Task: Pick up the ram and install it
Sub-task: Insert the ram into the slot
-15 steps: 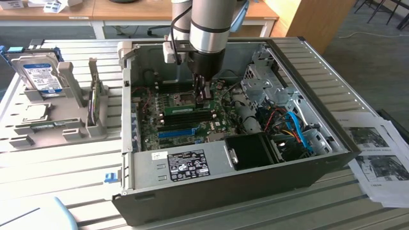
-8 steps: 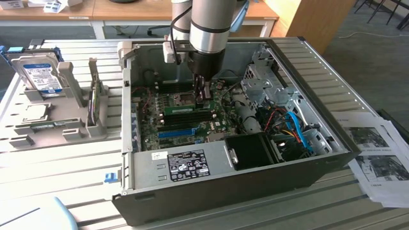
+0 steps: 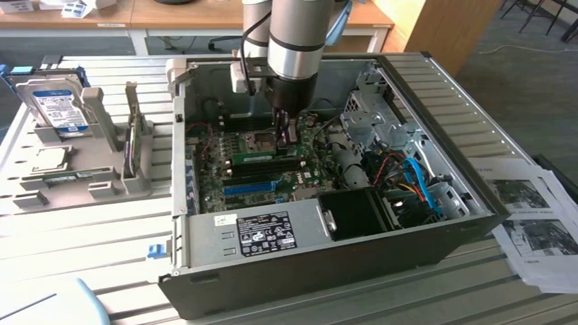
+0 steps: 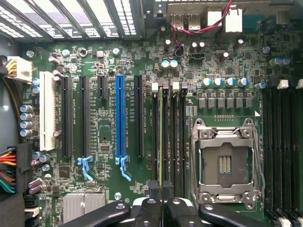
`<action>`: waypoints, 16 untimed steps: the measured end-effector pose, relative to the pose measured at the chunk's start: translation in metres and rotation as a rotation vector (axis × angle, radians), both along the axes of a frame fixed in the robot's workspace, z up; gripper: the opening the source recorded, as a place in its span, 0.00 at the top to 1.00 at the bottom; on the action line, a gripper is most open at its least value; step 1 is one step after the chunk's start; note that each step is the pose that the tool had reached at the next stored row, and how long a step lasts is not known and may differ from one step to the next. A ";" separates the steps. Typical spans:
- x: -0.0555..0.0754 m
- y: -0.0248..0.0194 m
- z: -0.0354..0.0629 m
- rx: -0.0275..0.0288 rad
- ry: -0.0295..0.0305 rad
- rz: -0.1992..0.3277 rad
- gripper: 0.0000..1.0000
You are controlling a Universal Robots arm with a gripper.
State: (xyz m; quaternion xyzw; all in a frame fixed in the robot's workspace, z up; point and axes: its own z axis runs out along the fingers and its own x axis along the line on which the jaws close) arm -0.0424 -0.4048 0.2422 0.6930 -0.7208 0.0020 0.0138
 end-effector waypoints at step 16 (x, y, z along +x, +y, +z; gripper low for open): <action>0.000 -0.0020 -0.0043 -0.0001 -0.0004 -0.001 0.89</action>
